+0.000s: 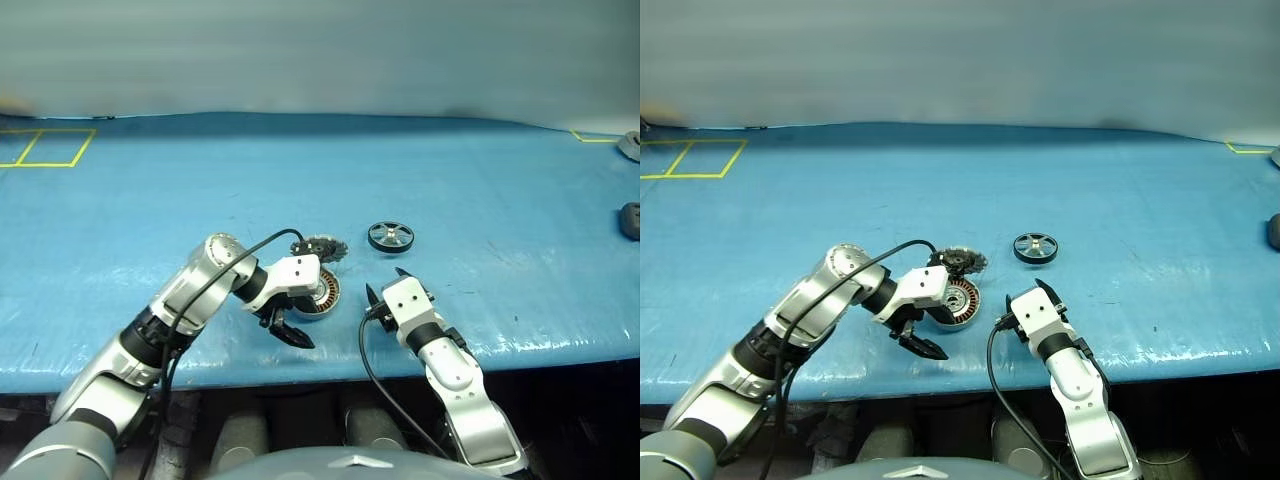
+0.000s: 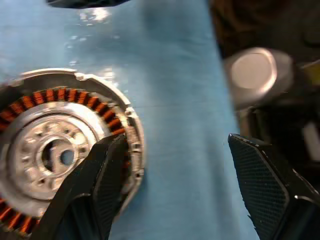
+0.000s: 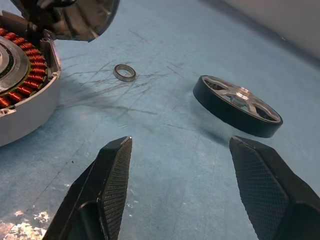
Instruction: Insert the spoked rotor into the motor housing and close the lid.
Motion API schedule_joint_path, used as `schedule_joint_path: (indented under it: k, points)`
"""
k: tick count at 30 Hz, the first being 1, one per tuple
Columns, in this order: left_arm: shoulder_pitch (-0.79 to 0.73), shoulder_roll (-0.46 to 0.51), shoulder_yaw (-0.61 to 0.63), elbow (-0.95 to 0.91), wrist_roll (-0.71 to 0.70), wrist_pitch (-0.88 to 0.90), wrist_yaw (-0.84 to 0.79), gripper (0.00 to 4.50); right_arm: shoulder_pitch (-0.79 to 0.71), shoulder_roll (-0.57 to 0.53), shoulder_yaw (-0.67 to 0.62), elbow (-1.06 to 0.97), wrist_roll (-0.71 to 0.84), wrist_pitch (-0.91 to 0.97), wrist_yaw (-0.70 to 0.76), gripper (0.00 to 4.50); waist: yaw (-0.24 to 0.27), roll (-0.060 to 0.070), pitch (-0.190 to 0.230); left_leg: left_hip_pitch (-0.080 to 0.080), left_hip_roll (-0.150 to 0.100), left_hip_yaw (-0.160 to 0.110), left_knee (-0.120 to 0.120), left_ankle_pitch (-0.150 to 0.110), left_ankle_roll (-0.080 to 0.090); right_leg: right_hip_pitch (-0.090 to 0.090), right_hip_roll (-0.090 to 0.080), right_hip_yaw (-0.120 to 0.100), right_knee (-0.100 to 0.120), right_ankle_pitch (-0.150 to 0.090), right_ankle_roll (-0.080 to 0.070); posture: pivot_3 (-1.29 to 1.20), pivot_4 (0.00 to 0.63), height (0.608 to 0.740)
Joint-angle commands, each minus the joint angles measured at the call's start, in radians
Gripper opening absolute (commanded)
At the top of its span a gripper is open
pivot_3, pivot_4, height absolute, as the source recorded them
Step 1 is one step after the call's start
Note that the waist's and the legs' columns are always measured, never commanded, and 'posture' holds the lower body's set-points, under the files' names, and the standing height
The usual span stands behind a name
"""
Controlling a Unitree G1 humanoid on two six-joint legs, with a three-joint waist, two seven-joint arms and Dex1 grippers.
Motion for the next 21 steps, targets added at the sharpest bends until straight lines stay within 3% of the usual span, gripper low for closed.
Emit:
schedule_joint_path:
  k: [1, 11, 14, 16, 21]
  points:
    - [0.011, 0.045, 0.083, -0.031, -0.099, -0.027, -0.011, 3.49, -0.01, 0.012, -0.004, -0.007, 0.017, -0.03, -0.003, 3.22, 0.001, 0.0, 0.001, -0.003, 0.0, 0.0, 0.0, 0.0, 0.0, -0.003, 0.0, 0.0, 0.0, 0.002, 0.002, 0.0, 0.15, 0.74]
    - [0.068, 0.067, 0.271, -0.051, -0.232, -0.028, 0.172, 3.49, -0.046, 0.01, -0.002, 0.026, 0.021, -0.041, 0.018, 3.22, 0.007, -0.002, 0.006, -0.004, -0.001, 0.0, 0.0, -0.001, 0.001, -0.002, -0.002, -0.001, -0.001, 0.0, 0.004, 0.0, 0.15, 0.74]
    - [0.132, 0.065, 0.394, -0.078, -0.321, -0.091, 0.19, 3.49, -0.064, 0.007, 0.0, 0.033, 0.027, -0.04, 0.03, 3.22, 0.0, -0.002, 0.008, -0.004, 0.0, 0.0, 0.0, -0.001, 0.001, -0.003, -0.001, -0.001, 0.0, 0.0, 0.003, 0.0, 0.15, 0.74]
    - [0.224, 0.084, 0.453, -0.064, -0.305, -0.215, 0.219, 3.49, -0.089, 0.013, -0.001, 0.051, 0.035, -0.041, 0.033, 3.22, -0.002, -0.001, 0.008, -0.004, 0.0, -0.001, 0.0, -0.001, 0.001, -0.003, -0.001, -0.002, 0.0, 0.001, 0.002, 0.0, 0.15, 0.74]
    - [0.359, 0.106, 0.497, -0.055, -0.3, -0.329, 0.278, 3.49, -0.143, 0.025, -0.003, 0.095, 0.067, -0.05, 0.051, 3.22, 0.005, -0.002, 0.011, -0.002, 0.001, 0.0, -0.001, -0.001, 0.001, -0.002, -0.001, -0.001, 0.0, 0.003, -0.002, 0.0, 0.15, 0.74]
